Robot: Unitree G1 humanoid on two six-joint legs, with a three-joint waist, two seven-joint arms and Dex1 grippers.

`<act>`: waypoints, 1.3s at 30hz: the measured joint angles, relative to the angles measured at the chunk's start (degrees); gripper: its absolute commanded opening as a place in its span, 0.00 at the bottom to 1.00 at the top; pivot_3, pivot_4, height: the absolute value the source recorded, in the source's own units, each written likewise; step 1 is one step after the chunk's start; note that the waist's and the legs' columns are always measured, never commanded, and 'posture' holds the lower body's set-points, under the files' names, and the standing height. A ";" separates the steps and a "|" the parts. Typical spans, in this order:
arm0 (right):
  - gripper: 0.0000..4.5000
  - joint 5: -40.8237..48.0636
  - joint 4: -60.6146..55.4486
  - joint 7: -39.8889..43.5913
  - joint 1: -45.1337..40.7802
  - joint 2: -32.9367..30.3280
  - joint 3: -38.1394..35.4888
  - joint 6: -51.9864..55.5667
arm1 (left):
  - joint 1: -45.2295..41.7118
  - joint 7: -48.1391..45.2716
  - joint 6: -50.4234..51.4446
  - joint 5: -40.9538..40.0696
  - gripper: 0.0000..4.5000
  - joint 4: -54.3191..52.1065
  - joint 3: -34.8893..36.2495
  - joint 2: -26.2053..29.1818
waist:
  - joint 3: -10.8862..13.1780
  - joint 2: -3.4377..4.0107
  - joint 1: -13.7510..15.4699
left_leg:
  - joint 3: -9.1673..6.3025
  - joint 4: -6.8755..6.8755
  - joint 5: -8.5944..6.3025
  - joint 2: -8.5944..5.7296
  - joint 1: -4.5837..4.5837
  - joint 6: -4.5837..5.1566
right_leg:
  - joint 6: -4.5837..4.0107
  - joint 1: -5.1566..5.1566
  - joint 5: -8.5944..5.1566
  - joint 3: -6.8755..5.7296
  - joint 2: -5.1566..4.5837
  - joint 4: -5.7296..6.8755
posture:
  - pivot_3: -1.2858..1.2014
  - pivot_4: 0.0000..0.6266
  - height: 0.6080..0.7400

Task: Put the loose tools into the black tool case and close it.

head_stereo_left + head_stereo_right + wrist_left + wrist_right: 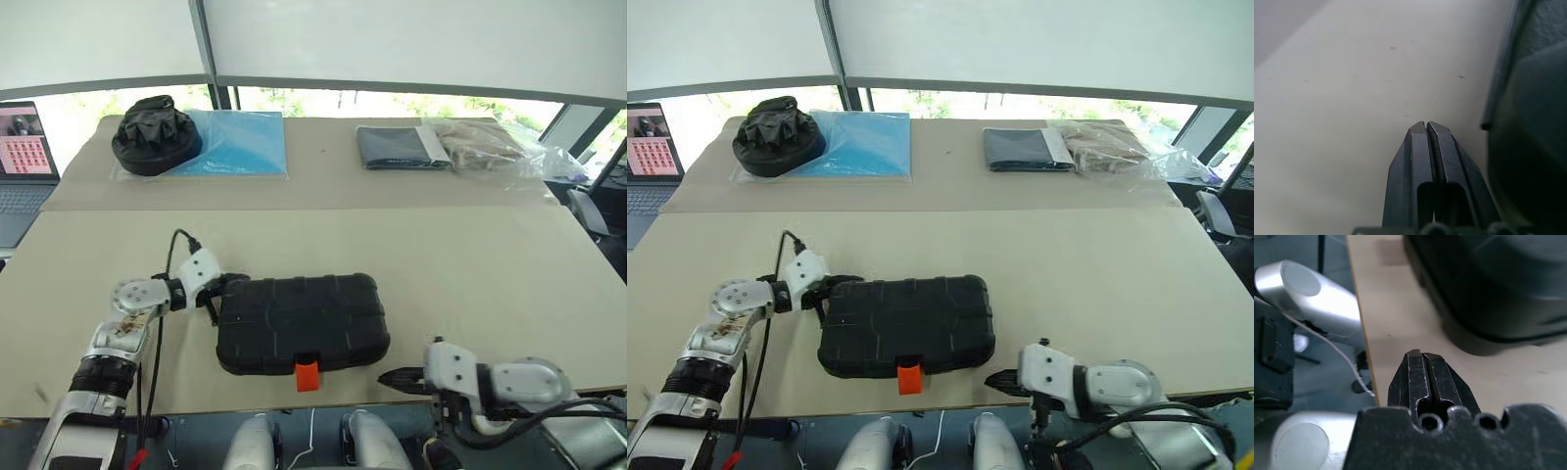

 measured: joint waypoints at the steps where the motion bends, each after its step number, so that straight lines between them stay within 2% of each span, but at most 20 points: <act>1: 0.00 -1.04 0.53 -0.43 -2.96 1.46 1.50 1.71 | -0.40 -1.07 0.32 0.10 0.02 -0.06 -0.33 0.71 | 0.00 0.01 -0.13 | -0.01 -0.01 0.00 0.00 0.00 0.00 | -0.03 -0.02 0.02 0.01 -0.02 0.00 | 0.52 0.24 1.00; 6: 0.00 -5.11 4.53 -1.34 -10.55 5.84 5.60 3.43 | 2.68 -3.80 1.15 -2.02 0.02 -2.01 1.32 2.70 | -0.01 0.01 -0.62 | -0.05 -0.03 -0.03 0.00 0.04 0.03 | -0.23 -0.01 0.12 0.07 -0.03 0.00 | 0.52 0.24 1.00; 11: 0.00 -8.43 9.91 -5.87 -15.67 11.75 6.03 4.05 | 7.46 -3.96 2.60 -4.27 0.02 -4.75 4.24 4.31 | -0.02 0.02 -0.94 | 0.00 -0.03 -0.03 0.05 0.15 0.01 | -0.25 -0.03 0.11 0.09 -0.02 0.11 | 0.52 0.24 1.00; 17: 0.00 -10.69 16.67 -9.28 -21.04 15.86 6.22 3.08 | 13.96 -1.93 7.98 -8.36 0.02 -10.56 8.36 4.41 | -0.01 0.03 -0.92 | 0.02 -0.03 -0.02 0.07 0.12 0.00 | -0.29 -0.07 0.12 0.11 -0.04 0.14 | 0.52 0.24 1.00; 22: 0.00 -11.00 19.56 -9.45 -22.99 16.29 5.43 1.94 | 17.02 3.13 12.46 -11.24 0.02 -13.24 12.08 2.60 | 0.02 0.04 -0.62 | -0.02 -0.03 -0.02 0.06 0.06 -0.01 | -0.29 -0.08 0.12 0.10 -0.06 0.14 | 0.52 0.24 1.00; 27: 0.00 -5.75 14.57 -6.28 -18.94 12.30 0.23 3.63 | 12.47 4.12 17.97 -17.31 0.02 -14.11 16.97 2.57 | 0.05 0.02 0.44 | -0.02 0.00 -0.01 0.03 -0.06 -0.03 | -0.24 -0.07 0.12 0.00 -0.10 0.09 | 0.52 0.24 1.00; 29: 0.00 -2.12 9.60 -3.34 -15.44 9.42 -1.58 5.90 | 9.86 1.43 20.92 -19.66 0.02 -17.05 16.75 4.33 | 0.05 0.02 0.69 | -0.03 -0.02 -0.02 -0.01 -0.15 -0.02 | -0.21 -0.07 0.11 -0.02 -0.13 0.03 | 0.52 0.24 1.00; 32: 0.00 1.43 2.94 -0.40 -10.46 5.98 -1.61 10.09 | 5.41 -1.68 25.02 -20.19 0.02 -21.79 12.66 6.06 | 0.05 0.02 0.81 | -0.03 -0.02 -0.07 -0.06 -0.12 -0.02 | -0.20 -0.03 0.10 -0.01 -0.12 0.00 | 0.52 0.24 1.00; 37: 0.00 1.77 -0.08 -0.69 -8.68 6.07 0.54 12.80 | 2.77 -3.57 25.99 -17.53 0.02 -24.95 4.47 5.12 | 0.05 0.01 0.25 | 0.00 -0.01 -0.06 -0.06 -0.07 -0.03 | -0.20 -0.04 0.09 0.08 0.02 0.00 | 0.52 0.24 1.00; 39: 0.00 1.65 -0.13 -1.73 -9.28 7.85 1.88 13.64 | 1.32 -3.32 25.98 -15.49 0.02 -25.19 0.96 2.87 | 0.05 0.01 0.36 | 0.02 0.00 -0.04 -0.07 -0.06 -0.05 | -0.20 -0.04 0.09 0.07 0.02 0.05 | 0.52 0.24 1.00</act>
